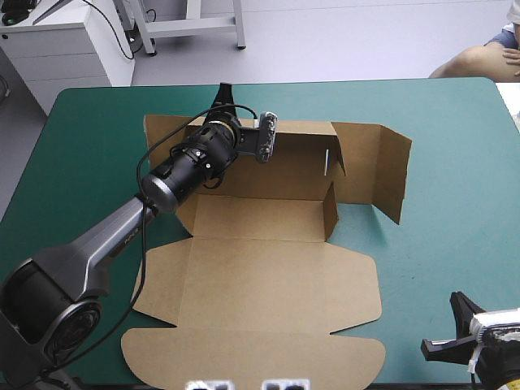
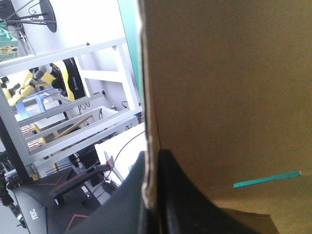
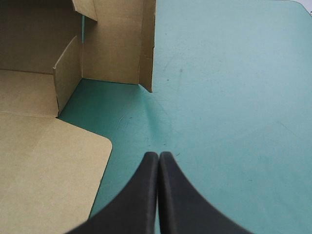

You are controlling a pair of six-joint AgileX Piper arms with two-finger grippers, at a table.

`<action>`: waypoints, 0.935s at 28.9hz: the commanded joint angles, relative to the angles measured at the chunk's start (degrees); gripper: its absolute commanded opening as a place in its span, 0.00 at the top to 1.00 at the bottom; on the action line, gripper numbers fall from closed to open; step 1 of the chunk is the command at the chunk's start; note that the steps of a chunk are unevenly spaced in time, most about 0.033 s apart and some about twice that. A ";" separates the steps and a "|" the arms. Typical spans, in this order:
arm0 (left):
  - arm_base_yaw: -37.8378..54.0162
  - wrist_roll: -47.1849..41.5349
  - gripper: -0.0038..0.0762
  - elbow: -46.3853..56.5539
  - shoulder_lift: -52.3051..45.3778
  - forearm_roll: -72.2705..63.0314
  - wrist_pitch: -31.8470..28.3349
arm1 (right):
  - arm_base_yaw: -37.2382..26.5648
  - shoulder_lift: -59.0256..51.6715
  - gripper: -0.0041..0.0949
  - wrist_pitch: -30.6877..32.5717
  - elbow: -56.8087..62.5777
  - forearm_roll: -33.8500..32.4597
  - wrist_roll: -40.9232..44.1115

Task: Fold the box

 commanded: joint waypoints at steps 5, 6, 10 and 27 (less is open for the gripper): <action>-3.39 -12.67 0.96 -1.84 -2.81 8.36 0.47 | -0.32 1.46 0.98 -4.51 -1.34 0.00 -0.05; -3.74 -14.43 0.96 -1.84 -2.81 8.91 1.12 | -0.32 1.46 0.98 -4.51 -1.34 0.00 -0.05; -5.09 -18.02 0.96 -1.62 -2.94 10.28 2.47 | -0.32 1.46 0.98 -4.51 -1.34 0.00 -0.05; -9.93 -37.84 0.96 17.19 -13.01 25.87 -1.18 | -0.32 1.46 0.98 -4.51 -1.34 0.00 -0.05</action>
